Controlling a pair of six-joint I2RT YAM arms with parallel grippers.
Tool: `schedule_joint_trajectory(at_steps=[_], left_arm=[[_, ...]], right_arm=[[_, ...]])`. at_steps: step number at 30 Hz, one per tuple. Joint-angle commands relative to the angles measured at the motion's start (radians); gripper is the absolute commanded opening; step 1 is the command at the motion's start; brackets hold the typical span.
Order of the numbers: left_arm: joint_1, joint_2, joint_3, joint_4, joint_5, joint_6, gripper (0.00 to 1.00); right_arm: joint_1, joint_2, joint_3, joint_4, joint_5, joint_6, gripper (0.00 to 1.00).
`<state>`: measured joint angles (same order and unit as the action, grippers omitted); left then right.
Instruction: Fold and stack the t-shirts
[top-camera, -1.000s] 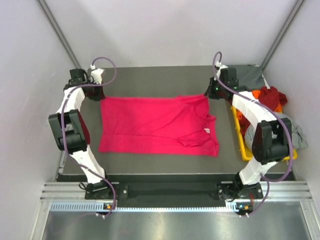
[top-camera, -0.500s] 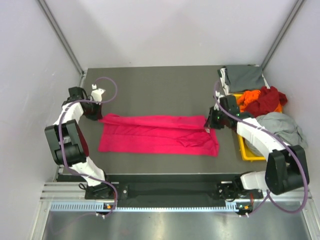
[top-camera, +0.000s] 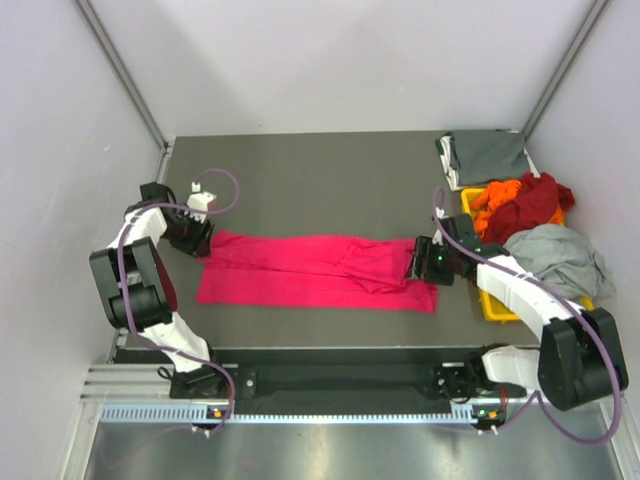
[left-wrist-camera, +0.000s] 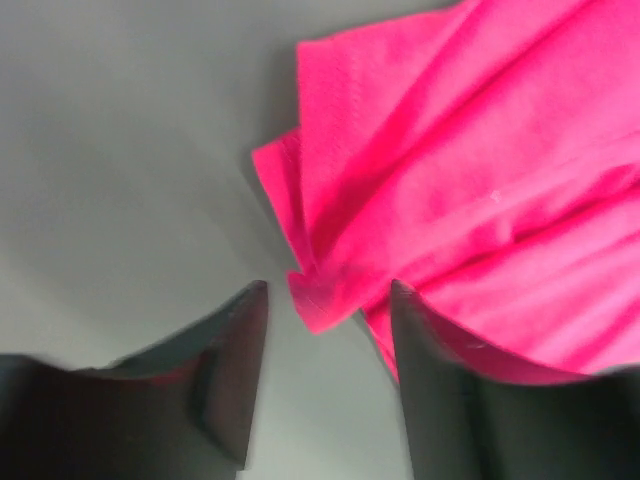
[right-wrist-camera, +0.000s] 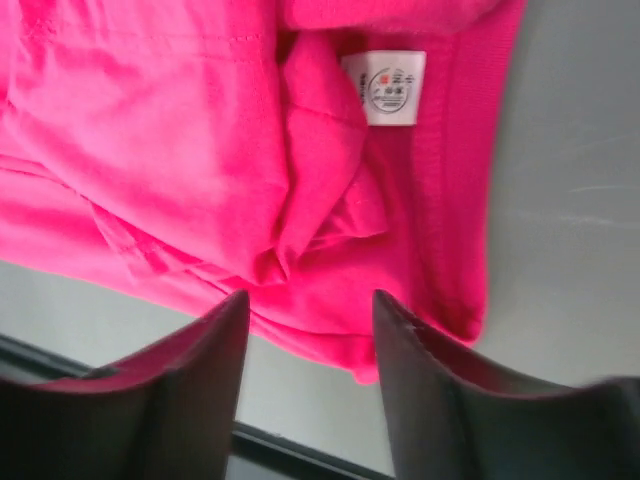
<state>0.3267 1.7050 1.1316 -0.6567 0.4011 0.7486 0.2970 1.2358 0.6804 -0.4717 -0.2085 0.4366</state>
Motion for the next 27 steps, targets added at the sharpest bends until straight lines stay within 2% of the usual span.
schedule_joint_trajectory(at_steps=[1, 3, 5, 6, 7, 9, 11, 12, 13, 14, 16, 20, 24, 25, 26, 27], left_arm=[[0.009, -0.028, 0.077, -0.151, 0.056, 0.093, 0.59], [0.028, -0.053, 0.124, -0.196, 0.094, 0.106, 0.62], [0.034, -0.062, 0.151, -0.172, 0.091, 0.062, 0.64], [0.031, -0.058, 0.154, -0.137, 0.078, -0.012, 0.65], [0.029, -0.053, 0.149, -0.089, 0.076, -0.052, 0.66], [0.012, -0.001, 0.152, -0.008, 0.068, -0.13, 0.65], [-0.003, 0.075, 0.172, 0.017, 0.025, -0.175, 0.66], [-0.003, 0.099, 0.193, 0.023, 0.025, -0.211, 0.73], [-0.003, 0.119, 0.201, 0.032, 0.025, -0.227, 0.74], [-0.008, 0.145, 0.206, 0.055, 0.019, -0.239, 0.83], [-0.012, 0.162, 0.206, 0.078, 0.013, -0.259, 0.84], [-0.04, 0.195, 0.208, 0.108, -0.002, -0.262, 0.85], [-0.064, 0.232, 0.195, 0.124, 0.011, -0.278, 0.85], [-0.066, 0.238, 0.194, 0.135, 0.008, -0.282, 0.84], [-0.064, 0.249, 0.191, 0.144, 0.004, -0.29, 0.83], [-0.064, 0.254, 0.192, 0.15, -0.011, -0.302, 0.79]], right_arm=[[-0.012, -0.104, 0.041, -0.015, 0.073, 0.004, 0.61], [-0.047, -0.148, 0.047, 0.016, 0.096, 0.011, 0.63], [-0.073, -0.151, 0.042, 0.062, 0.098, 0.013, 0.56], [-0.096, -0.13, 0.041, 0.114, 0.097, 0.019, 0.49], [-0.105, -0.109, 0.041, 0.143, 0.095, 0.022, 0.35], [-0.119, -0.018, 0.053, 0.218, 0.077, 0.034, 0.28], [-0.121, 0.051, 0.07, 0.251, 0.072, 0.04, 0.28], [-0.122, 0.11, 0.08, 0.284, 0.066, 0.048, 0.28], [-0.122, 0.134, 0.084, 0.298, 0.067, 0.053, 0.35], [-0.122, 0.157, 0.088, 0.311, 0.081, 0.057, 0.39], [-0.125, 0.203, 0.093, 0.344, 0.101, 0.059, 0.45], [-0.14, 0.252, 0.103, 0.39, 0.107, 0.054, 0.42], [-0.163, 0.318, 0.123, 0.419, 0.097, 0.047, 0.24], [-0.17, 0.33, 0.128, 0.424, 0.093, 0.045, 0.15], [-0.177, 0.341, 0.133, 0.427, 0.09, 0.044, 0.11], [-0.188, 0.361, 0.145, 0.432, 0.084, 0.036, 0.07]])
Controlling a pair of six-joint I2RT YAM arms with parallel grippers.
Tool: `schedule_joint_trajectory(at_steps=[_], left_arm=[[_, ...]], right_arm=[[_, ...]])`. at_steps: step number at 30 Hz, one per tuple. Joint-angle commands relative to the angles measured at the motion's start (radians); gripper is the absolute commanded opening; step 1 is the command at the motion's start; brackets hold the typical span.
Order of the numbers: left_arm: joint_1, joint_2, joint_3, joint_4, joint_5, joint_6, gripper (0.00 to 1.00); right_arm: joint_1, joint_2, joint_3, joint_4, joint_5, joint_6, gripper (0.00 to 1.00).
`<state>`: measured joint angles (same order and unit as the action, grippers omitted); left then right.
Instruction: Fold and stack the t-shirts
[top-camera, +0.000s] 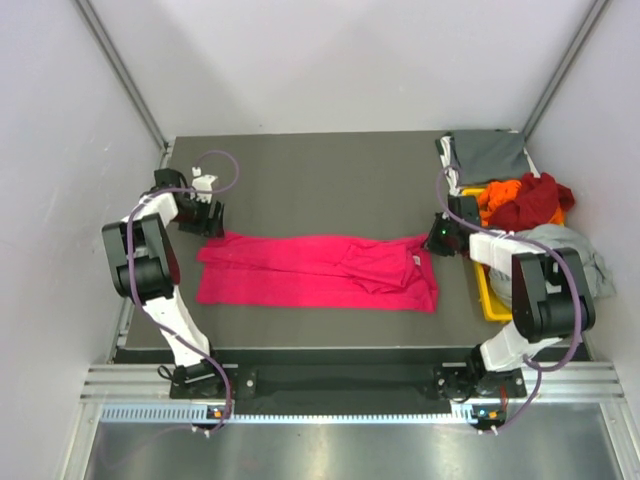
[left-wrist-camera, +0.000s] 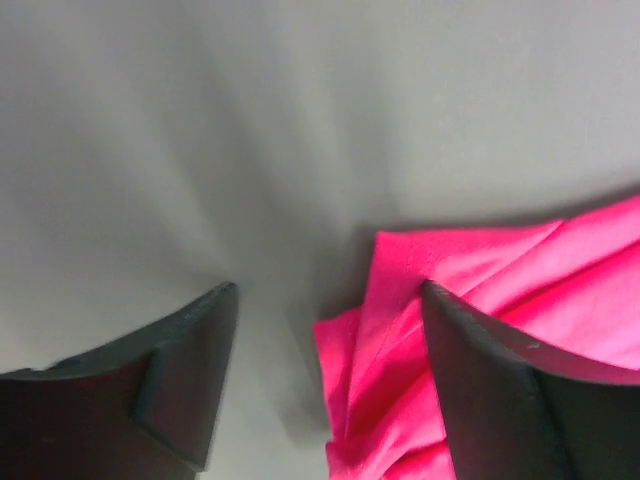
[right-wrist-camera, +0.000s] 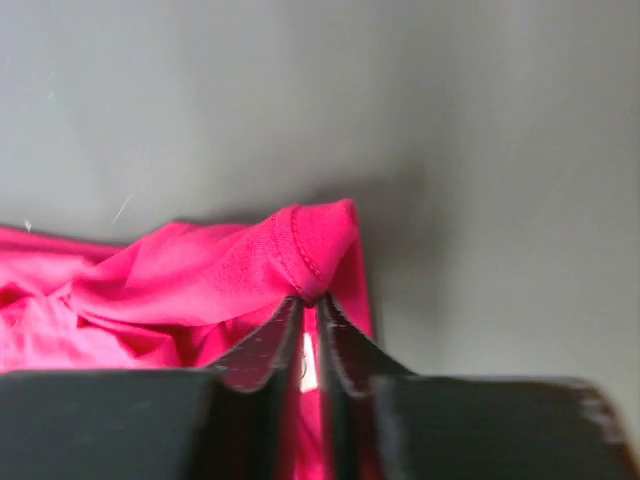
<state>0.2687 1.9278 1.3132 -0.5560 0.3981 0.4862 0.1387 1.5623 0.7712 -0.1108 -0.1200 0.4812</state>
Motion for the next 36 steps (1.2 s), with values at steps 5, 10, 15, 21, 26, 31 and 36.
schedule_joint_trajectory(at_steps=[5, 10, 15, 21, 26, 31, 36], left_arm=[[-0.006, 0.053, 0.037, 0.007, 0.093, -0.06, 0.13], [0.007, 0.011, 0.002, 0.03, 0.023, -0.099, 0.0], [0.041, -0.056, -0.066, 0.13, -0.016, -0.149, 0.0], [0.041, -0.055, -0.049, 0.022, 0.072, -0.094, 0.29], [0.121, -0.105, -0.016, 0.03, 0.038, -0.135, 0.44], [0.145, -0.165, -0.014, 0.03, 0.096, -0.101, 0.5], [0.089, -0.156, -0.014, 0.004, 0.101, -0.054, 0.59]], right_arm=[[-0.056, 0.077, 0.115, 0.06, -0.012, -0.03, 0.0], [-0.077, 0.125, 0.23, 0.0, -0.021, -0.064, 0.0], [-0.083, 0.241, 0.384, -0.098, -0.092, -0.136, 0.0], [-0.085, 0.263, 0.479, -0.17, -0.089, -0.188, 0.27], [-0.083, 0.127, 0.481, -0.309, 0.026, -0.225, 0.5], [-0.067, -0.037, 0.327, -0.372, 0.051, -0.213, 0.59], [-0.033, -0.194, 0.113, -0.38, 0.052, -0.162, 0.66]])
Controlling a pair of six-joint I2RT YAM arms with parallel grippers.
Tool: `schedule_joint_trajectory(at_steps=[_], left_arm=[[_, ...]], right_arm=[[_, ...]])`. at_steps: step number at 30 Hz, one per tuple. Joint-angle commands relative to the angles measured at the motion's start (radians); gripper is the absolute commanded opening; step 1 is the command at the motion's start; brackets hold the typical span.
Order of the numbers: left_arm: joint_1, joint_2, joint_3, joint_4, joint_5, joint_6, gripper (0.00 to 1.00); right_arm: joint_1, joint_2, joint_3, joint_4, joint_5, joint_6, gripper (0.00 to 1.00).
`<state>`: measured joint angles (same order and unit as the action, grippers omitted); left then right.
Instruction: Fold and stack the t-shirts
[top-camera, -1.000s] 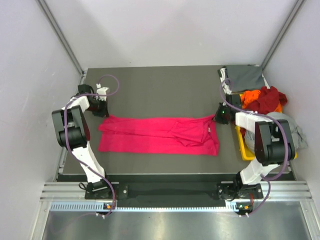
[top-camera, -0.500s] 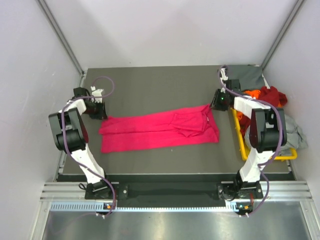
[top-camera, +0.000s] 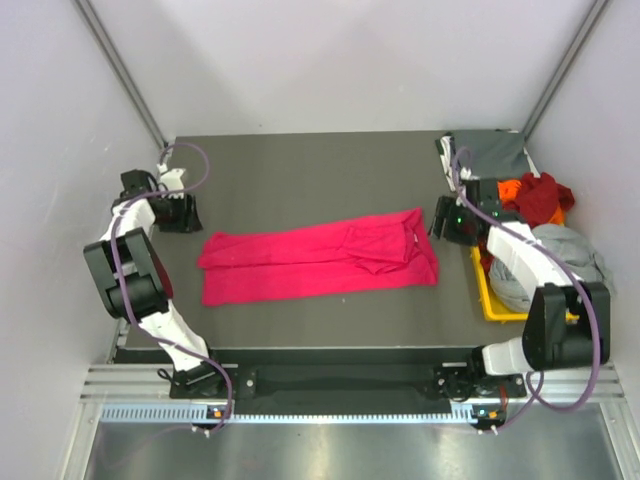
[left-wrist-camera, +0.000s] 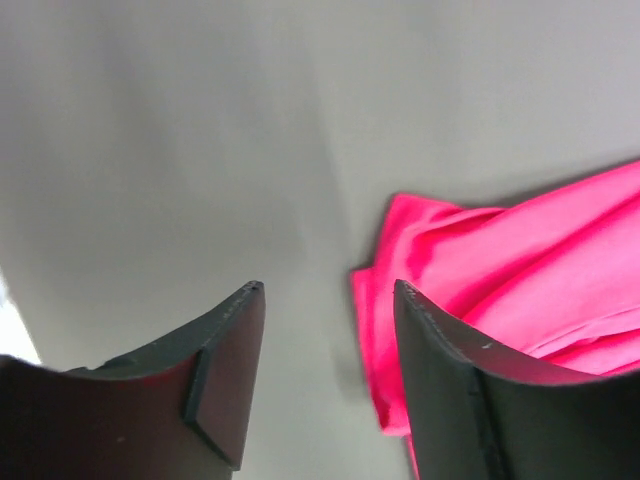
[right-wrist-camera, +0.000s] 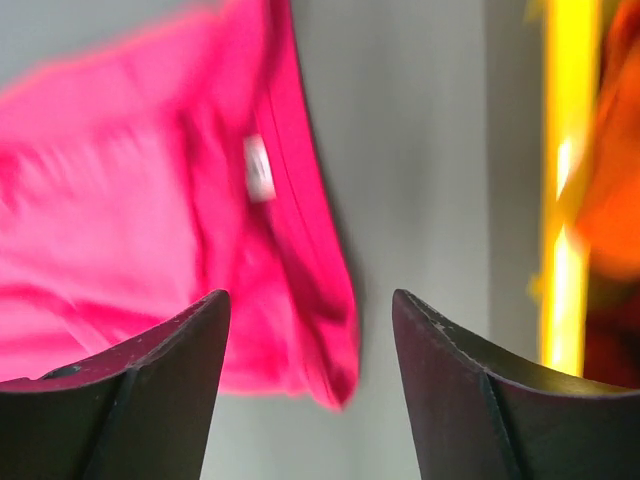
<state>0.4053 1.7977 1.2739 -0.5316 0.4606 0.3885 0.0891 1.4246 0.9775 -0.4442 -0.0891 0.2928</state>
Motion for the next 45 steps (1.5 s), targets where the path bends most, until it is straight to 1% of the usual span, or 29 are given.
schedule_joint_trajectory(at_steps=[1, 4, 5, 7, 9, 10, 11, 12, 14, 15, 16, 19, 21, 22, 24, 25, 27, 28, 30, 31, 33, 34, 36, 37, 39, 40, 41, 44, 45], left_arm=[[-0.078, -0.012, 0.022, -0.021, 0.032, 0.05, 0.6], [-0.137, 0.032, 0.033, -0.024, -0.011, 0.072, 0.63], [-0.151, 0.044, 0.041, -0.024, -0.039, 0.085, 0.64], [-0.181, 0.078, 0.039, -0.028, -0.066, 0.093, 0.64], [-0.184, 0.089, 0.033, -0.036, -0.077, 0.104, 0.63], [-0.184, 0.086, 0.013, -0.036, -0.086, 0.107, 0.59], [-0.186, 0.083, -0.001, -0.039, -0.092, 0.127, 0.53], [-0.187, 0.069, -0.014, -0.045, -0.091, 0.139, 0.35], [-0.189, 0.058, -0.057, -0.083, -0.08, 0.186, 0.16], [-0.191, 0.052, -0.071, -0.099, -0.077, 0.203, 0.06], [-0.191, 0.049, -0.097, -0.117, -0.08, 0.216, 0.0], [-0.189, 0.031, -0.154, -0.163, -0.108, 0.271, 0.0], [-0.189, -0.001, -0.201, -0.189, -0.112, 0.303, 0.0], [-0.191, -0.017, -0.217, -0.2, -0.099, 0.329, 0.0], [-0.192, -0.053, -0.246, -0.28, -0.065, 0.374, 0.0], [-0.197, -0.066, -0.255, -0.324, -0.022, 0.447, 0.0], [-0.235, -0.105, -0.301, -0.417, -0.01, 0.524, 0.01], [-0.253, -0.125, -0.326, -0.419, -0.016, 0.558, 0.02], [-0.314, -0.185, -0.398, -0.419, -0.043, 0.584, 0.07], [-0.335, -0.204, -0.416, -0.426, -0.042, 0.616, 0.08], [-0.391, -0.253, -0.445, -0.449, -0.011, 0.638, 0.13], [-0.401, -0.271, -0.449, -0.47, 0.009, 0.651, 0.14], [-0.489, -0.309, -0.449, -0.47, 0.068, 0.642, 0.16], [-0.519, -0.319, -0.45, -0.456, 0.088, 0.626, 0.16], [-0.615, -0.328, -0.452, -0.433, 0.14, 0.593, 0.17], [-0.647, -0.328, -0.455, -0.42, 0.151, 0.558, 0.17], [-0.707, -0.327, -0.455, -0.385, 0.162, 0.54, 0.17], [-0.802, -0.311, -0.458, -0.326, 0.176, 0.477, 0.17], [-0.819, -0.308, -0.455, -0.317, 0.177, 0.463, 0.17]], right_arm=[[0.017, -0.073, -0.12, -0.042, 0.02, 0.032, 0.67], [0.017, -0.104, -0.201, -0.019, -0.015, 0.052, 0.66], [0.018, -0.105, -0.235, 0.001, -0.058, 0.063, 0.67], [0.021, -0.104, -0.267, 0.022, -0.08, 0.074, 0.65], [0.024, -0.098, -0.307, 0.055, -0.096, 0.083, 0.62], [0.024, -0.095, -0.318, 0.068, -0.11, 0.086, 0.56], [0.024, -0.087, -0.336, 0.09, -0.124, 0.088, 0.51], [0.024, -0.079, -0.341, 0.097, -0.126, 0.086, 0.38], [0.024, -0.058, -0.344, 0.12, -0.103, 0.085, 0.25], [0.024, -0.046, -0.342, 0.131, -0.095, 0.083, 0.14], [0.018, -0.014, -0.329, 0.157, -0.089, 0.082, 0.11], [0.0, 0.068, -0.26, 0.185, -0.077, 0.06, 0.0], [-0.015, 0.164, -0.203, 0.188, -0.064, 0.049, 0.0], [-0.017, 0.224, -0.139, 0.191, -0.057, 0.046, 0.0], [-0.015, 0.287, -0.061, 0.188, -0.058, 0.045, 0.0], [-0.017, 0.354, 0.034, 0.17, -0.066, 0.04, 0.0], [-0.017, 0.436, 0.146, 0.135, -0.073, 0.034, 0.0], [-0.015, 0.518, 0.261, 0.092, -0.075, 0.026, 0.0], [-0.015, 0.6, 0.381, 0.043, -0.084, 0.022, 0.0], [-0.011, 0.672, 0.494, -0.002, -0.099, 0.022, 0.0], [-0.003, 0.744, 0.608, -0.043, -0.113, 0.019, 0.0], [0.006, 0.819, 0.726, -0.091, -0.116, 0.019, 0.0], [0.014, 0.899, 0.847, -0.135, -0.115, 0.022, 0.01], [0.021, 0.975, 0.966, -0.172, -0.112, 0.028, 0.01], [0.023, 1.052, 1.093, -0.214, -0.106, 0.038, 0.01], [0.023, 1.121, 1.209, -0.246, -0.098, 0.052, 0.01], [0.023, 1.148, 1.255, -0.255, -0.094, 0.061, 0.02], [0.023, 1.189, 1.32, -0.199, -0.095, 0.107, 0.04], [0.024, 1.191, 1.319, -0.153, -0.097, 0.117, 0.09]])
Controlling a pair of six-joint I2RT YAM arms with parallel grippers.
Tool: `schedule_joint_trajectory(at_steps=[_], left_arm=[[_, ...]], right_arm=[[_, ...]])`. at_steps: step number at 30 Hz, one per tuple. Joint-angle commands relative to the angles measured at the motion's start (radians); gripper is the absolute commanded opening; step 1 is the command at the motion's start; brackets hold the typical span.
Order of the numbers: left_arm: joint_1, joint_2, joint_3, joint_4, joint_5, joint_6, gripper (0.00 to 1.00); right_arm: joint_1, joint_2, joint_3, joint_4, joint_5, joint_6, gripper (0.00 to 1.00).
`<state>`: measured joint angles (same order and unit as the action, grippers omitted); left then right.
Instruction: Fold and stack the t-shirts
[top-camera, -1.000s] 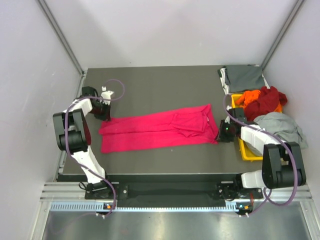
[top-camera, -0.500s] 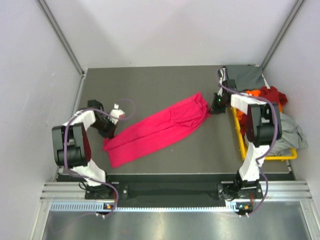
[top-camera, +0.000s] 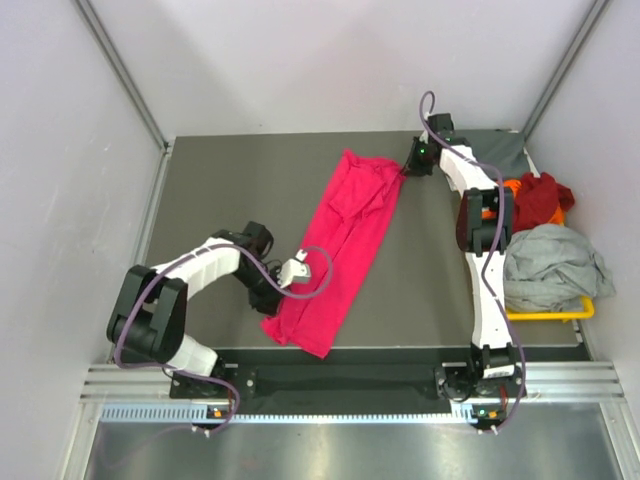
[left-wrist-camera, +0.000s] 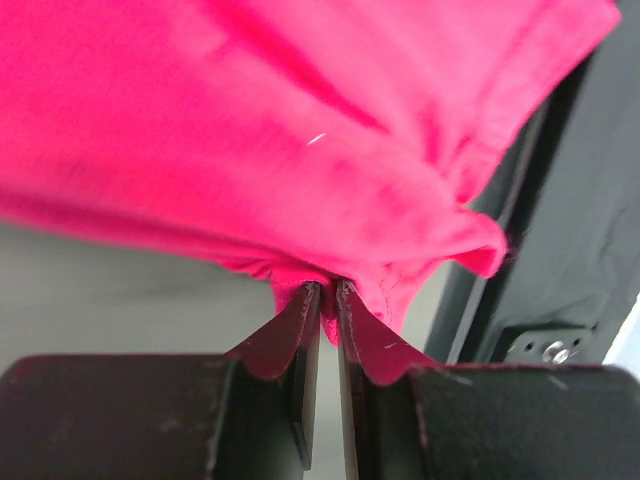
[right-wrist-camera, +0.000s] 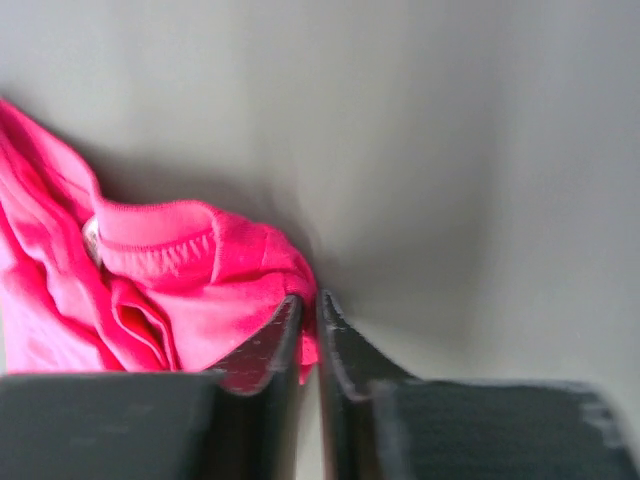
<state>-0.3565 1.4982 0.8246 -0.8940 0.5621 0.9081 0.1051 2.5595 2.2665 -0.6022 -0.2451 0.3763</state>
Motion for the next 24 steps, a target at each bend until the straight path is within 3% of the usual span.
schedule_joint_trajectory(at_steps=[1, 5, 9, 14, 15, 18, 24], left_arm=[[-0.07, -0.009, -0.002, 0.052, 0.091, -0.069, 0.18], [-0.09, -0.032, 0.016, 0.049, 0.113, -0.081, 0.24], [-0.069, -0.091, 0.025, 0.007, 0.047, -0.093, 0.32], [0.065, -0.089, 0.041, 0.001, -0.089, -0.156, 0.41], [0.082, -0.085, 0.051, -0.005, -0.137, -0.163, 0.42], [0.171, -0.079, 0.085, -0.037, -0.143, -0.181, 0.44], [0.254, -0.085, 0.139, -0.039, -0.148, -0.219, 0.51]], right_arm=[[0.008, 0.057, 0.028, 0.022, 0.063, 0.048, 0.14], [0.008, 0.042, 0.051, 0.044, 0.111, 0.052, 0.27], [0.008, -0.039, 0.038, 0.024, 0.182, 0.016, 0.4], [0.005, -0.232, -0.142, 0.05, 0.236, -0.002, 0.54], [0.007, -0.261, -0.244, 0.089, 0.236, 0.004, 0.56], [0.005, -0.358, -0.471, 0.236, 0.156, 0.062, 0.57], [0.008, -0.352, -0.634, 0.433, 0.027, 0.231, 0.57]])
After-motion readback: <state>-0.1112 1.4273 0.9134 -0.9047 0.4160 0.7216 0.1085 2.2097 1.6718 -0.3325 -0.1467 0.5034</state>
